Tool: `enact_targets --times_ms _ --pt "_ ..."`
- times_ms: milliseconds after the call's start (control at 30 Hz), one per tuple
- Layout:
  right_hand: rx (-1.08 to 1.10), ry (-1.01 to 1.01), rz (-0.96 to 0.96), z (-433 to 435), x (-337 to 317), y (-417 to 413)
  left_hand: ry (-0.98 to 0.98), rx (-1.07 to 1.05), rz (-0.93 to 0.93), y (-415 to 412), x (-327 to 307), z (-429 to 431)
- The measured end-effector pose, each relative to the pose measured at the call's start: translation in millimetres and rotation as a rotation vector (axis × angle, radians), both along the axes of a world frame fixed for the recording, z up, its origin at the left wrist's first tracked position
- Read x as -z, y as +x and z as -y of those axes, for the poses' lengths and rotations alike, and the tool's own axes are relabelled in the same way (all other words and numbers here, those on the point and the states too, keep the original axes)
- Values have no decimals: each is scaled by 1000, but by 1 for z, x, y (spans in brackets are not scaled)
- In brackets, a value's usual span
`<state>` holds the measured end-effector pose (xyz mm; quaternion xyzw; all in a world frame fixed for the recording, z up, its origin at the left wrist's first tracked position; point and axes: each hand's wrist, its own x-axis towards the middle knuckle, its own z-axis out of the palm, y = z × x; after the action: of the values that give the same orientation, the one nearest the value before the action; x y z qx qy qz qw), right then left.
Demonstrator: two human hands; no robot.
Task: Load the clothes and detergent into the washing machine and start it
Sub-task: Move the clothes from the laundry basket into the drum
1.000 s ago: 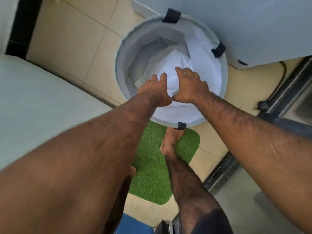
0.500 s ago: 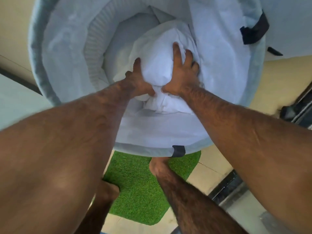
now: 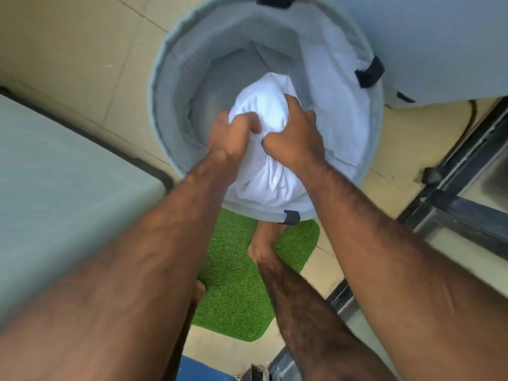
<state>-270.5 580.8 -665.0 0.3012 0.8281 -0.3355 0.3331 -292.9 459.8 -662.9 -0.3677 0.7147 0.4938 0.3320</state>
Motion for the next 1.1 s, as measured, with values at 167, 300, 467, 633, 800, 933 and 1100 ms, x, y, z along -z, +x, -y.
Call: enact_targets --times_ms 167,300,467,633,800,933,1100 --pt "-32 17 -31 5 -132 -10 0 9 -95 2 -124 10" --pt "-57 50 -94 8 -253 -12 62 -52 -220 5 -240 13" --pt "-150 118 -182 21 -407 -10 163 -124 -342 16 -383 28" --pt "-249 177 -265 56 -538 -7 198 -197 -420 29 -497 61" --pt "-330 184 -381 109 -643 0 177 -239 -558 43 -601 113" --pt "-451 188 -517 163 -712 10 163 -293 -683 60 -667 171" --pt "-616 142 -665 248 -770 26 140 -386 -813 91 -718 259"
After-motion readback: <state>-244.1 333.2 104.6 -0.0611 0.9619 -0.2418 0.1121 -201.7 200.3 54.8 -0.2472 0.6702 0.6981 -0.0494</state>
